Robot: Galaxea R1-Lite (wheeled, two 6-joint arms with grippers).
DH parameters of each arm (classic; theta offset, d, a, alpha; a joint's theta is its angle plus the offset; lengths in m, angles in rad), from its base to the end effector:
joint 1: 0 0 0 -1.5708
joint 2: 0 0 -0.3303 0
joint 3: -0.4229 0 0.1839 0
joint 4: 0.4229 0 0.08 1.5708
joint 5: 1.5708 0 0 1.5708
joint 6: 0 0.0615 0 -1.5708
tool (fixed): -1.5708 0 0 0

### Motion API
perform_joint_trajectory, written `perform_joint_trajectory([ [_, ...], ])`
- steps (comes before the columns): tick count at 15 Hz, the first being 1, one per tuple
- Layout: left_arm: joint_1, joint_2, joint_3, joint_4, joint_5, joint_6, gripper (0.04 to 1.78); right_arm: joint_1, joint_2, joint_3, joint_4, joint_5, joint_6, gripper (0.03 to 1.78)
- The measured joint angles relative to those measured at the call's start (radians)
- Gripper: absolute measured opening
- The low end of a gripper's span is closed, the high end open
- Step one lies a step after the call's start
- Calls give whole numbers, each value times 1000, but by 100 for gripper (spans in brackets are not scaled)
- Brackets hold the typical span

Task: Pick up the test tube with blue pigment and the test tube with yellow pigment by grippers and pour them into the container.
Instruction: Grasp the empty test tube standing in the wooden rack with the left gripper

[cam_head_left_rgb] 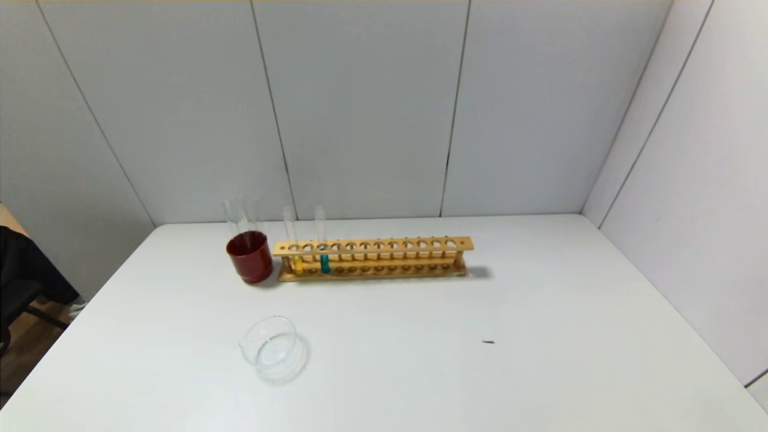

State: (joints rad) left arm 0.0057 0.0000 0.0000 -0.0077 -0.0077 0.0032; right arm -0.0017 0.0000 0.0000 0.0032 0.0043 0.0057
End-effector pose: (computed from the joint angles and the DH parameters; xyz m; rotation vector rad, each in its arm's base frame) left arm -0.0211 -0.0006 0.0766 0.0033 -0.0077 -0.0020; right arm -0.0211 0.0003 0.0750 0.0057 0.0032 0.0026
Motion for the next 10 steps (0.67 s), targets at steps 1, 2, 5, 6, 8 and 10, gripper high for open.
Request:
perform_joint_trajectory([
  [1, 0, 0, 0, 0, 0, 0, 175, 0, 0, 0, 0, 0, 0, 175],
  [2, 0, 0, 0, 0, 0, 0, 175, 0, 0, 0, 0, 0, 0, 175],
  [5, 0, 0, 0, 4, 1, 14, 175, 0, 0, 0, 0, 0, 0, 175],
  [6, 0, 0, 0, 5, 2, 11, 175, 0, 0, 0, 0, 0, 0, 175],
  [8, 0, 0, 0, 8, 1, 8, 175, 0, 0, 0, 0, 0, 0, 175],
  [10, 0, 0, 0, 8, 2, 11, 175, 0, 0, 0, 0, 0, 0, 175],
])
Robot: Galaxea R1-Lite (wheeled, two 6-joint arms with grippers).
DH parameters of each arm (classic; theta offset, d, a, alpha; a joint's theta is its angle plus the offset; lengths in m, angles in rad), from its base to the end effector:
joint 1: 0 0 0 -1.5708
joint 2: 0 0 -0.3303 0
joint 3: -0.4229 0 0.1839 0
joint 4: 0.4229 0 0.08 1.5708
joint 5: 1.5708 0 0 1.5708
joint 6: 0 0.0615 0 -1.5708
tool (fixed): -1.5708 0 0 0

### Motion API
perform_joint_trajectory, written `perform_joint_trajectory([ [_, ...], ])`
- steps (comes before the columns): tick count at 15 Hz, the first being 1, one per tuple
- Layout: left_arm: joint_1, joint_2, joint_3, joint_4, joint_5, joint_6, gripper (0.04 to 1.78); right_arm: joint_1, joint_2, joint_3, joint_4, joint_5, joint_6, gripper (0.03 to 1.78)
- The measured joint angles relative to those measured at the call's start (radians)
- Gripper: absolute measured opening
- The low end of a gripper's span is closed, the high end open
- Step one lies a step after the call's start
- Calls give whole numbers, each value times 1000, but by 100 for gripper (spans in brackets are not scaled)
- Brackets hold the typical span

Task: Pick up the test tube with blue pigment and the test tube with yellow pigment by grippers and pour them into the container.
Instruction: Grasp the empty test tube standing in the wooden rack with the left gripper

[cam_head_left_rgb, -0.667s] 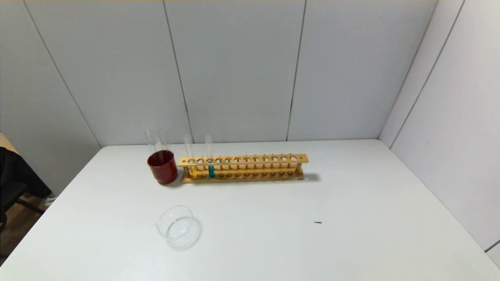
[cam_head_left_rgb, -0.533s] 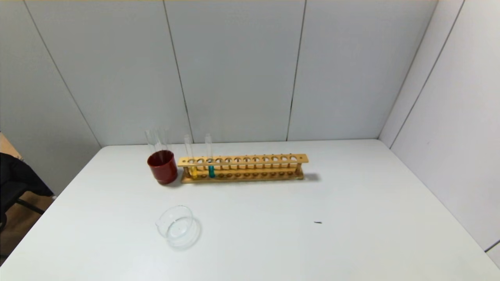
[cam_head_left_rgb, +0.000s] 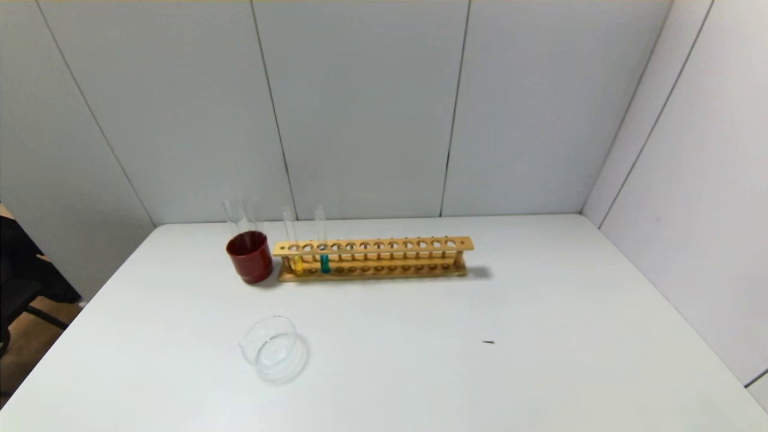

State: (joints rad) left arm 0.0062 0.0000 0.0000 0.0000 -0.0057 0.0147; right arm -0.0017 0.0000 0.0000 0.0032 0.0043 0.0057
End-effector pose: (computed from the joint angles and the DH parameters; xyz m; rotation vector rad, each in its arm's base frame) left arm -0.0211 -0.0005 0.0755 0.0147 0.0000 0.0005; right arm -0.0211 0.0003 0.0750 0.0057 0.0032 0.0026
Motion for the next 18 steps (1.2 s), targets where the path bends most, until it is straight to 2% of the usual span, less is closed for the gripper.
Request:
perform_joint_trajectory([
  [3, -1, 0, -11, -10, -19, 41, 175, 0, 0, 0, 0, 0, 0, 175],
  [5, -1, 0, -90, 22, -33, 41, 175, 0, 0, 0, 0, 0, 0, 175],
  [9, 0, 60, -454, 260, -77, 43, 175, 0, 0, 0, 0, 0, 0, 175],
  [12, 9, 256, -692, 373, -105, 49, 175, 0, 0, 0, 0, 0, 0, 175],
  [15, 11, 515, -836, 346, -117, 51, 175, 0, 0, 0, 0, 0, 0, 175],
  [18, 2, 780, -885, 202, -164, 46, 175, 0, 0, 0, 0, 0, 0, 175],
])
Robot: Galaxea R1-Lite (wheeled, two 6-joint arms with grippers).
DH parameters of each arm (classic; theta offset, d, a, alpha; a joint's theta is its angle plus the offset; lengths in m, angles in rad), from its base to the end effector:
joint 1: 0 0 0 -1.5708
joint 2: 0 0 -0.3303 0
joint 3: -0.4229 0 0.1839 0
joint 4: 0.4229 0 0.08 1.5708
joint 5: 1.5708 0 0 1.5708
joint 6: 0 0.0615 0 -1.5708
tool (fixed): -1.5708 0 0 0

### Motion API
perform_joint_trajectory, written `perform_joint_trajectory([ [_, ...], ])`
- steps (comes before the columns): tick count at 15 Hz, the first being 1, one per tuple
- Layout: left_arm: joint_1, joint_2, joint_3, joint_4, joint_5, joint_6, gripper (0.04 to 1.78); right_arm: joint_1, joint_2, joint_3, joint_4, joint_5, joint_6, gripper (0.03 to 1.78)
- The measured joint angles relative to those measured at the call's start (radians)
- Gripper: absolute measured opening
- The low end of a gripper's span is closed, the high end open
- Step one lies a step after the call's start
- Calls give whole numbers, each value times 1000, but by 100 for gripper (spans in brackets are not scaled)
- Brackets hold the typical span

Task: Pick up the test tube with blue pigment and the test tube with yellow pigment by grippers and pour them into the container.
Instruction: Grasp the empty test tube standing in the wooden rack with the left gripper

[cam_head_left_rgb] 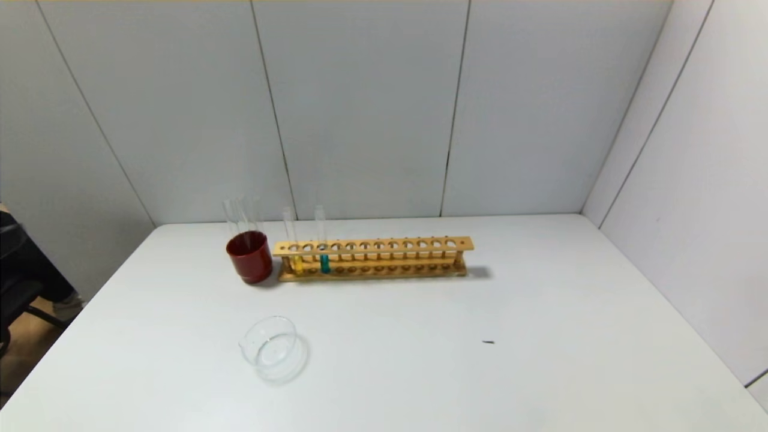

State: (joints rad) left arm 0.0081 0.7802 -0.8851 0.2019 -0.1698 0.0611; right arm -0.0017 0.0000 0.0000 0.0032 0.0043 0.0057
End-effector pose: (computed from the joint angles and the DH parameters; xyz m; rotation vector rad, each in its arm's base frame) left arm 0.0641 -0.0099 0.3113 0.0523 0.0918 -0.1645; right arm -0.0211 0.0003 0.0750 0.0057 0.0032 0.0026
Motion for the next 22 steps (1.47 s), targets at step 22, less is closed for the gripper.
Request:
perform_joint_trajectory([
  [22, -106, 1175, -119, -772, -177, -77, 175, 0, 0, 0, 0, 0, 0, 175],
])
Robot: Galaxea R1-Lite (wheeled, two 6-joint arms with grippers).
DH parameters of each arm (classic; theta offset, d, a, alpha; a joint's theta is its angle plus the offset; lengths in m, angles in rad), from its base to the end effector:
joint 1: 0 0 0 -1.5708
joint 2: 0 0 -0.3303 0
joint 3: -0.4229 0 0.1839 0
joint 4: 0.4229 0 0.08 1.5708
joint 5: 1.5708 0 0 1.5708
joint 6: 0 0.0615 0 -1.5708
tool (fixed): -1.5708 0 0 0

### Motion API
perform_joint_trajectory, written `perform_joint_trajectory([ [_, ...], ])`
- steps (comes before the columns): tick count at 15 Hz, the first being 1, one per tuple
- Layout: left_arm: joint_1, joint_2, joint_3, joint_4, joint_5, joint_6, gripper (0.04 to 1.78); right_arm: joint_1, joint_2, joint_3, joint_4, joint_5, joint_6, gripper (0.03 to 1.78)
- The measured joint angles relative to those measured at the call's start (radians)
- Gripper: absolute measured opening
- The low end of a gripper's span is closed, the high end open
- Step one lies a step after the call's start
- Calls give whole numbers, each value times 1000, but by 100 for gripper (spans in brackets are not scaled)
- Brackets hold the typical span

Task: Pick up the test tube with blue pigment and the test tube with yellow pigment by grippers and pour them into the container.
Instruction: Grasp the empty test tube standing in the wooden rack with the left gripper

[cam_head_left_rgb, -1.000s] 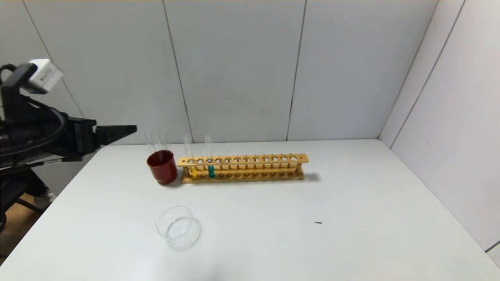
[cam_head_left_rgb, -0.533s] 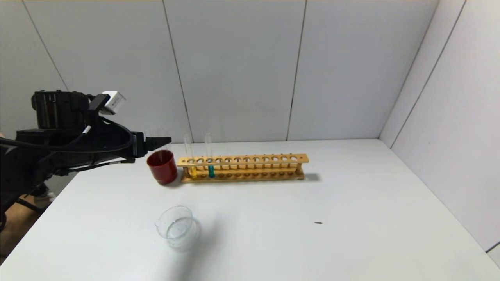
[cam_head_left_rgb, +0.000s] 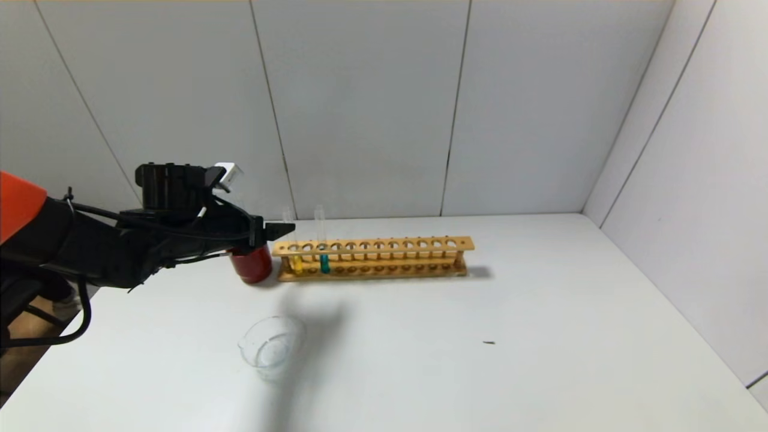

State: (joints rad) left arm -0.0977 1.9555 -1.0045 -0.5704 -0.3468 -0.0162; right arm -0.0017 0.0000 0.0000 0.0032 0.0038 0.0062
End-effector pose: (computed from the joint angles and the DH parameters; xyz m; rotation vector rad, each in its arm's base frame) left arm 0.4068 -0.0609 0.1623 -0.0634 0.3843 -0.4360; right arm -0.0211 0.0003 0.0750 0.0062 0.0032 0.0021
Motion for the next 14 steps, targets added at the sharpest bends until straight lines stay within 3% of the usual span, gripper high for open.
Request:
perform_joint_trajectory([
  [8, -20, 145, -153, 11, 7, 4, 169, 1, 0, 0, 0, 0, 0, 175],
  [11, -30, 168, -163, 10, 7, 7, 140, 1, 0, 0, 0, 0, 0, 175],
  [14, -40, 179, -164, 5, 8, 8, 88, 2, 0, 0, 0, 0, 0, 175],
])
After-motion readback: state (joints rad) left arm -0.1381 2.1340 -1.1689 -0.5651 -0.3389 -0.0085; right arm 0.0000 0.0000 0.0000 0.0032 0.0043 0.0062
